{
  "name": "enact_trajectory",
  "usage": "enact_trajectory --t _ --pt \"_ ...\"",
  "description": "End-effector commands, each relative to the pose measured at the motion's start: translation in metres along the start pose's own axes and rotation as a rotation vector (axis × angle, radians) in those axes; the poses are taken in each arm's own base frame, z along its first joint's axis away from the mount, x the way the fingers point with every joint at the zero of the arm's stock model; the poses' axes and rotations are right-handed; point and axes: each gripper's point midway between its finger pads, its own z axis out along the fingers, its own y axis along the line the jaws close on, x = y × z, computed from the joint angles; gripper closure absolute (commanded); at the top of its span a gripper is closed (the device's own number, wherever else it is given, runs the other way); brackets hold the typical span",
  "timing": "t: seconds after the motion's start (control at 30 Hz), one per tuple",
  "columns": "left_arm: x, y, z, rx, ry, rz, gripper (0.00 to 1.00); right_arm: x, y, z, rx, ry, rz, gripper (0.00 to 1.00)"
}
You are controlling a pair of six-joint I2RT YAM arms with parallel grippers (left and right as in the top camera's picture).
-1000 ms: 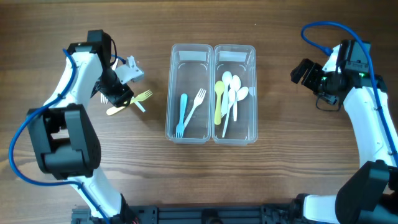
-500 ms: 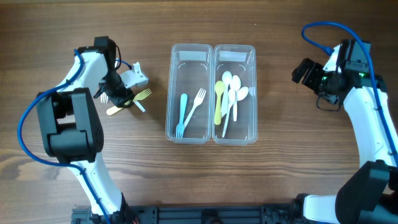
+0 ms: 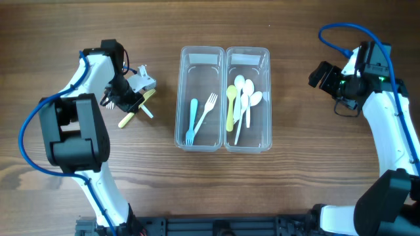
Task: Pack container
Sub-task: 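Grasp the yellow fork with the left gripper, then place the yellow fork into the left tray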
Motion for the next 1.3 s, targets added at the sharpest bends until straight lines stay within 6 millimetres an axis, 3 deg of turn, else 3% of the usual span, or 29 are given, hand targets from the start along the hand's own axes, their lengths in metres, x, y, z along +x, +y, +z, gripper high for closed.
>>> enact_trajectory --t 0.0,0.1,0.2,0.27,0.37,0.47,0.6,0.63,0.7,0.8,0.87,0.9,1.03,1.07,1.1,1.13,1.27 --pt "0.003 -0.004 0.006 -0.034 0.071 -0.045 0.96 -0.005 0.000 0.001 0.016 -0.017 0.004 0.00" --pt "-0.010 -0.021 -0.025 -0.080 0.034 0.009 0.96 -0.004 0.002 0.001 0.006 -0.015 0.004 0.00" --pt "-0.027 -0.037 -0.080 -0.183 -0.092 -0.030 0.96 -0.003 0.001 0.001 0.007 -0.010 0.006 0.00" --pt "-0.040 -0.066 -0.137 -0.254 -0.261 -0.128 0.96 -0.004 0.002 0.001 0.006 -0.012 0.007 0.00" --pt "-0.071 -0.121 -0.176 -0.090 -0.494 -0.291 0.96 -0.004 0.002 0.001 0.006 -0.012 0.007 0.00" --pt "-0.100 -0.162 -0.176 0.029 -0.543 -0.383 0.96 -0.003 0.002 0.001 0.003 -0.011 0.007 0.00" --pt "-0.137 -0.179 -0.126 -0.003 -0.524 -0.583 0.96 -0.002 0.006 0.001 -0.018 -0.003 0.007 0.00" --pt "-0.140 -0.177 -0.111 -0.034 -0.500 -0.624 0.96 -0.002 0.006 0.001 -0.019 -0.003 0.007 0.00" --pt "-0.148 -0.173 -0.077 -0.052 -0.436 -0.654 0.86 0.001 0.005 0.001 -0.014 0.010 0.009 0.00" --pt "-0.151 -0.166 -0.106 -0.079 -0.493 -0.572 0.88 0.001 0.005 0.001 -0.013 0.012 0.009 0.00" --pt "-0.152 -0.162 -0.139 -0.080 -0.571 -0.564 0.17 0.002 0.005 0.001 -0.014 0.012 0.010 0.00" --pt "-0.151 -0.161 -0.159 -0.081 -0.622 -0.564 0.00 0.002 0.005 0.001 -0.014 0.012 0.010 0.00" --pt "-0.141 -0.168 -0.195 -0.115 -0.708 -0.474 0.00 0.001 0.005 0.001 -0.014 0.011 0.009 0.00" --pt "-0.136 -0.159 -0.200 -0.175 -0.713 -0.470 0.00 0.001 0.005 0.001 -0.014 0.011 0.010 0.00" --pt "-0.129 -0.144 -0.203 -0.230 -0.721 -0.573 0.02 0.001 0.005 0.001 -0.014 0.011 0.009 0.00" --pt "-0.098 -0.103 -0.204 -0.333 -0.731 -0.962 0.04 0.001 0.005 0.001 -0.014 0.011 0.010 0.00" --pt "-0.044 -0.056 -0.177 -0.365 -0.658 -1.525 0.12 0.001 0.005 0.001 -0.014 0.008 0.042 0.00"
